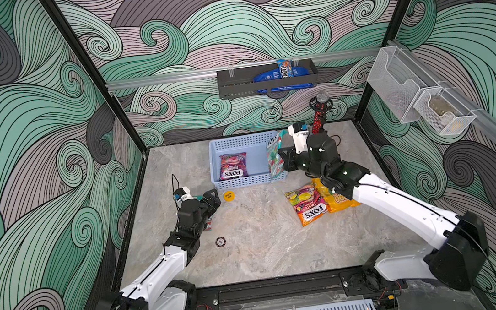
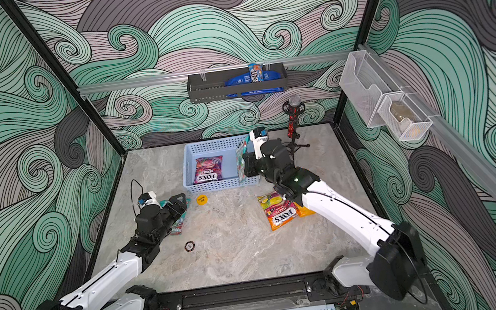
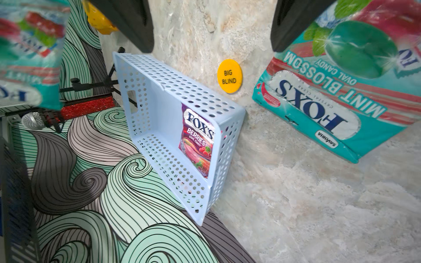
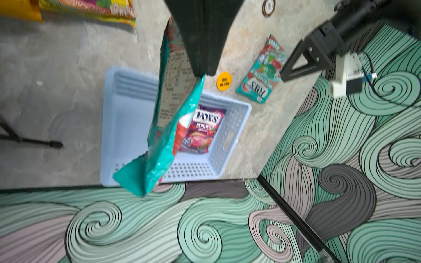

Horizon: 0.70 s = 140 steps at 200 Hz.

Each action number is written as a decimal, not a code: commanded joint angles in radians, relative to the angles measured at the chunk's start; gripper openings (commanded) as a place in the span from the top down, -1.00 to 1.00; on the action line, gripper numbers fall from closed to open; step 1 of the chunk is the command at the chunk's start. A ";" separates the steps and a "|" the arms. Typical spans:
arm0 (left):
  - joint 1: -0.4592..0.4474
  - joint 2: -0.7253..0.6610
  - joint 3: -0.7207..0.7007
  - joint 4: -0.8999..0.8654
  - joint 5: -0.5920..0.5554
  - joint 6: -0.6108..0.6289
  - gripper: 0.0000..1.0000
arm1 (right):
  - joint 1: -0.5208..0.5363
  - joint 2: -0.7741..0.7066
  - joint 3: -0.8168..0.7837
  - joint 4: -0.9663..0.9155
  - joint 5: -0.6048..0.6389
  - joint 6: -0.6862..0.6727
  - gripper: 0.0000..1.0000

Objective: Put the candies in the basket
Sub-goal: Place the candy in the basket.

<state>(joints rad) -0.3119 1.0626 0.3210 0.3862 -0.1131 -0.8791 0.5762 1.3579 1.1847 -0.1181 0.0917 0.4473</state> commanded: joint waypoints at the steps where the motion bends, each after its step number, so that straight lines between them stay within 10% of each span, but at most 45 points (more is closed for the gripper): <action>1: 0.043 0.035 -0.044 0.158 0.027 0.020 -0.61 | -0.004 0.100 0.105 0.008 -0.023 -0.027 1.00; 140: 0.051 0.090 -0.026 0.175 0.071 0.091 -0.67 | 0.055 0.877 0.860 0.009 -0.164 0.097 1.00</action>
<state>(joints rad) -0.2642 1.1717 0.2729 0.5686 -0.0113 -0.8120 0.5991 2.1990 1.9480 -0.1509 -0.0658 0.5125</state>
